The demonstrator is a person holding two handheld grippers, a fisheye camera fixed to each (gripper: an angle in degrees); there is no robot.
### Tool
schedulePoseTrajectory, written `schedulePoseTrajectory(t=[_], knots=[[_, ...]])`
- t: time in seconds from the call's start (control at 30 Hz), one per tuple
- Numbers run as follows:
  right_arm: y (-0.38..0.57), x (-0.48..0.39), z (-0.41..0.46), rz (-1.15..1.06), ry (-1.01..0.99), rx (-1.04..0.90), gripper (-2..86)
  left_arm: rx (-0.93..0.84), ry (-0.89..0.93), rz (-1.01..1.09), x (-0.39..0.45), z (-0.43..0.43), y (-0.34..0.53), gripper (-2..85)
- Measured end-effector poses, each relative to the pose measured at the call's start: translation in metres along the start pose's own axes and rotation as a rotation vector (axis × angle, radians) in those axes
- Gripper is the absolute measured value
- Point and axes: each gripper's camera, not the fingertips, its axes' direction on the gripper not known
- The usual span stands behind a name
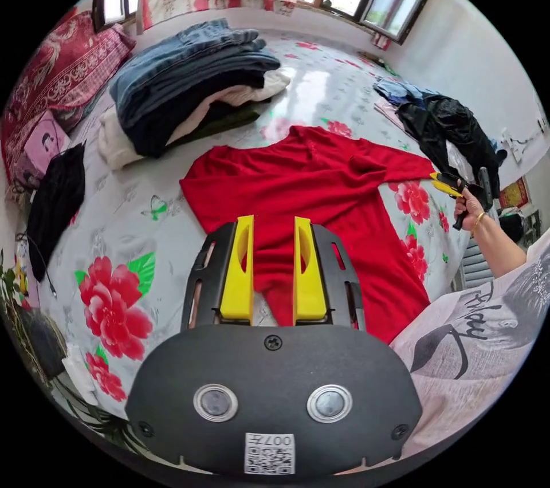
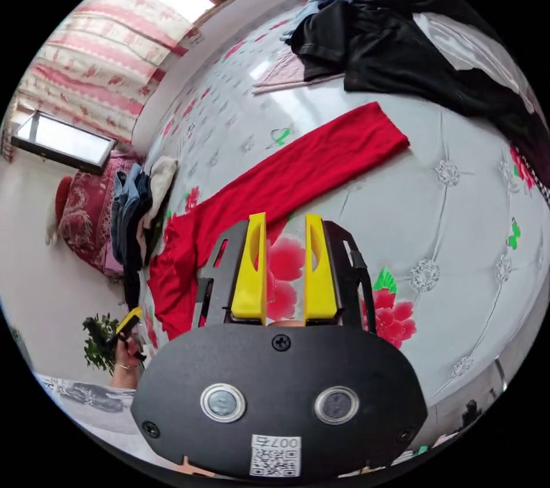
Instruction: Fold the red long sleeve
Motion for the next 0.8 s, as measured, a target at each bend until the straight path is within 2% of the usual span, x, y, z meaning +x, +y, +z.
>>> schedulePoseTrajectory(t=[0.13, 0.27, 0.43, 0.5, 0.63, 0.8], knots=[[-0.004, -0.075, 0.025, -0.336, -0.019, -0.106, 8.2, -0.018, -0.064, -0.011, -0.007, 0.013, -0.017, 9.9], [0.017, -0.167, 0.071, -0.676, -0.048, -0.244, 8.4, -0.015, -0.053, -0.031, -0.012, 0.035, -0.054, 9.6], [0.042, -0.227, 0.13, -0.895, 0.099, -0.412, 4.5, -0.128, -0.139, -0.058, -0.011, 0.087, -0.086, 8.7], [0.044, -0.237, 0.132, -0.898, 0.16, -0.392, 2.1, -0.072, -0.166, -0.068, -0.009, 0.088, -0.09, 7.4], [0.033, -0.231, 0.068, -0.786, 0.099, -0.104, 0.3, -0.039, -0.171, -0.136, -0.012, 0.088, -0.089, 5.9], [0.027, -0.19, 0.028, -0.599, 0.041, -0.052, 0.4, 0.026, -0.173, -0.21, -0.017, 0.072, -0.073, 5.9]])
